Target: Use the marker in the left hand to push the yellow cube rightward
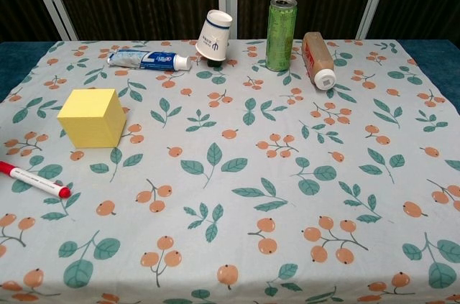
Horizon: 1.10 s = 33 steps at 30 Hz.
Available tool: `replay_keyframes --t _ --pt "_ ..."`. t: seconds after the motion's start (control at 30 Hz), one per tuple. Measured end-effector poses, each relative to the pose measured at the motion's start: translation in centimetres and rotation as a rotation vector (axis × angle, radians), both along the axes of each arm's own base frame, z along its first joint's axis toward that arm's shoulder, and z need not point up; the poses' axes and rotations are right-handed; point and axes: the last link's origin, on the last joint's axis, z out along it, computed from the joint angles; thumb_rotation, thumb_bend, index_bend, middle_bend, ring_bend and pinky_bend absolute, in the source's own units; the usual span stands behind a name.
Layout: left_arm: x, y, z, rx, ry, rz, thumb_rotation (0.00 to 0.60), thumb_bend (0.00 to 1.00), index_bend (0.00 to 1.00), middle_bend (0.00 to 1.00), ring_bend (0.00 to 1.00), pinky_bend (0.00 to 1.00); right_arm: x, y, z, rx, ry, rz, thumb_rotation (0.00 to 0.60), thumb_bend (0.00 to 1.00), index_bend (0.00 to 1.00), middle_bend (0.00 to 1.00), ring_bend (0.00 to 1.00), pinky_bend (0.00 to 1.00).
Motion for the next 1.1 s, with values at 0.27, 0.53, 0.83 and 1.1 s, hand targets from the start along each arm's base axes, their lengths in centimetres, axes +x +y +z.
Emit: replay_keyframes --t 0.27,0.53,0.83,1.1 --pt "-0.3 1.2 -3.2 -0.090 0.078 -0.013 0.600 0.19 0.43 0.44 0.24 0.27 -0.1 0.1 0.1 -0.006 -0.003 -0.004 0.600 0.27 0.16 0.29 0.18 0.34" --pt "-0.5 1.4 -5.0 -0.104 0.111 0.008 0.600 0.21 0.46 0.48 0.30 0.28 -0.3 0.1 0.0 -0.004 -0.008 -0.006 0.600 0.27 0.16 0.29 0.18 0.34" --pt "0.1 1.6 -5.5 -0.102 0.129 -0.014 0.600 0.30 0.51 0.53 0.35 0.28 -0.5 0.2 0.0 -0.005 -0.012 -0.009 0.600 0.27 0.16 0.29 0.18 0.34" --pt "0.6 1.6 -6.1 -0.111 0.226 -0.043 0.600 0.30 0.52 0.54 0.36 0.28 -0.6 0.2 0.0 -0.008 -0.018 -0.011 0.600 0.27 0.16 0.29 0.18 0.34"
